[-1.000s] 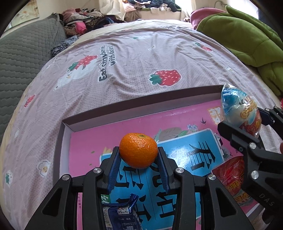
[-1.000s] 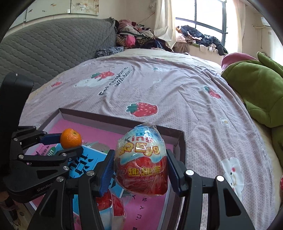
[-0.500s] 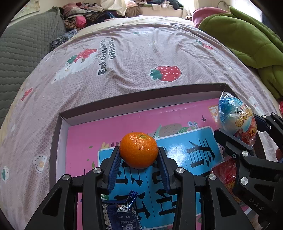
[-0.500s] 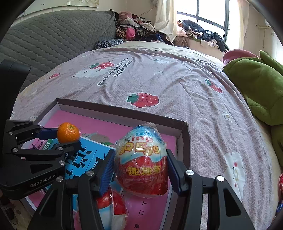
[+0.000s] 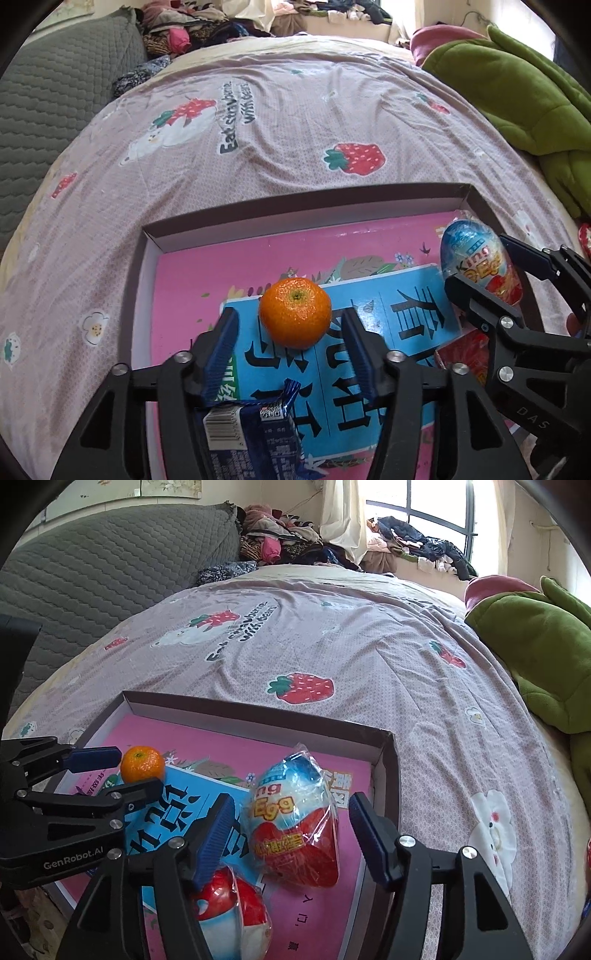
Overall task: Organize objects
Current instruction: 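Lower and release the candy bag onto the book with the right tool while the left tool releases the orange, then withdraw both open tools back from the tray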
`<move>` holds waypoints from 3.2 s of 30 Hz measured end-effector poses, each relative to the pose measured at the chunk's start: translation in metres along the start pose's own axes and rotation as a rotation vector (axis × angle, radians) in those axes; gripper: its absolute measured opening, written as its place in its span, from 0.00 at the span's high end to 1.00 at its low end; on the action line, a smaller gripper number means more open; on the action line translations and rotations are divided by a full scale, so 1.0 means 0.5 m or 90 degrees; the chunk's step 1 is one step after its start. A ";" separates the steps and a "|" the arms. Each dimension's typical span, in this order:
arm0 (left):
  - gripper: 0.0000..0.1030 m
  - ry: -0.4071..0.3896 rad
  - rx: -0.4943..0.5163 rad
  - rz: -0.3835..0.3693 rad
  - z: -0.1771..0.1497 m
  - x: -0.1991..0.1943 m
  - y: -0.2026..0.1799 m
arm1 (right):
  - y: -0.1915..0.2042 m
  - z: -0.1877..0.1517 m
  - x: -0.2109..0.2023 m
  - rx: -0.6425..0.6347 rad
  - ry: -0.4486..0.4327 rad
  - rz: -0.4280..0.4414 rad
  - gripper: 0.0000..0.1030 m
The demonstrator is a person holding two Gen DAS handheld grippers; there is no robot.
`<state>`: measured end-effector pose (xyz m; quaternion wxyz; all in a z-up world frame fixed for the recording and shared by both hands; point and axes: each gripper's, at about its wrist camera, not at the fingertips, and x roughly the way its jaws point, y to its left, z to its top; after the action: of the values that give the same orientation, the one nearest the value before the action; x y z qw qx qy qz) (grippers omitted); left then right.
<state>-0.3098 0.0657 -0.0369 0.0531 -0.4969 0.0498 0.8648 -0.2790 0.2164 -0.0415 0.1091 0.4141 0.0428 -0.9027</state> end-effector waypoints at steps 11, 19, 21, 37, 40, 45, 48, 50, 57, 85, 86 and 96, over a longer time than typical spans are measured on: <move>0.29 -0.036 -0.021 -0.035 -0.019 -0.082 0.000 | 0.002 0.014 -0.070 0.006 -0.038 0.007 0.37; 0.28 -0.072 -0.024 -0.049 -0.036 -0.165 -0.001 | 0.013 0.025 -0.170 0.004 -0.082 0.013 0.35; 0.27 -0.080 -0.024 -0.051 -0.040 -0.187 0.001 | 0.016 0.027 -0.191 0.006 -0.092 0.005 0.34; 0.25 -0.154 -0.049 -0.054 -0.075 -0.330 0.036 | 0.072 0.014 -0.357 -0.012 -0.184 -0.004 0.34; 0.25 -0.168 -0.046 -0.048 -0.086 -0.354 0.040 | 0.076 0.008 -0.381 -0.006 -0.201 0.000 0.34; 0.25 -0.191 -0.052 -0.043 -0.111 -0.395 0.051 | 0.081 -0.001 -0.429 0.004 -0.239 0.010 0.34; 0.25 -0.199 -0.052 -0.050 -0.129 -0.414 0.054 | 0.086 -0.007 -0.455 0.003 -0.258 0.000 0.34; 0.25 -0.203 -0.051 -0.053 -0.140 -0.425 0.054 | 0.087 -0.011 -0.468 0.008 -0.265 -0.004 0.34; 0.25 -0.219 -0.052 -0.054 -0.167 -0.460 0.061 | 0.090 -0.029 -0.495 0.026 -0.273 0.003 0.34; 0.25 -0.258 -0.061 -0.058 -0.262 -0.540 0.070 | 0.120 -0.108 -0.583 0.029 -0.289 0.024 0.34; 0.25 -0.256 -0.061 -0.059 -0.265 -0.538 0.068 | 0.121 -0.109 -0.584 0.027 -0.289 0.026 0.34; 0.25 -0.241 -0.058 -0.058 -0.292 -0.526 0.061 | 0.124 -0.124 -0.590 0.028 -0.278 0.026 0.34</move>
<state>-0.0578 0.0040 0.1183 0.0779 -0.3289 -0.0229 0.9409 -0.0319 0.2140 0.1418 0.1250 0.2119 -0.0098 -0.9692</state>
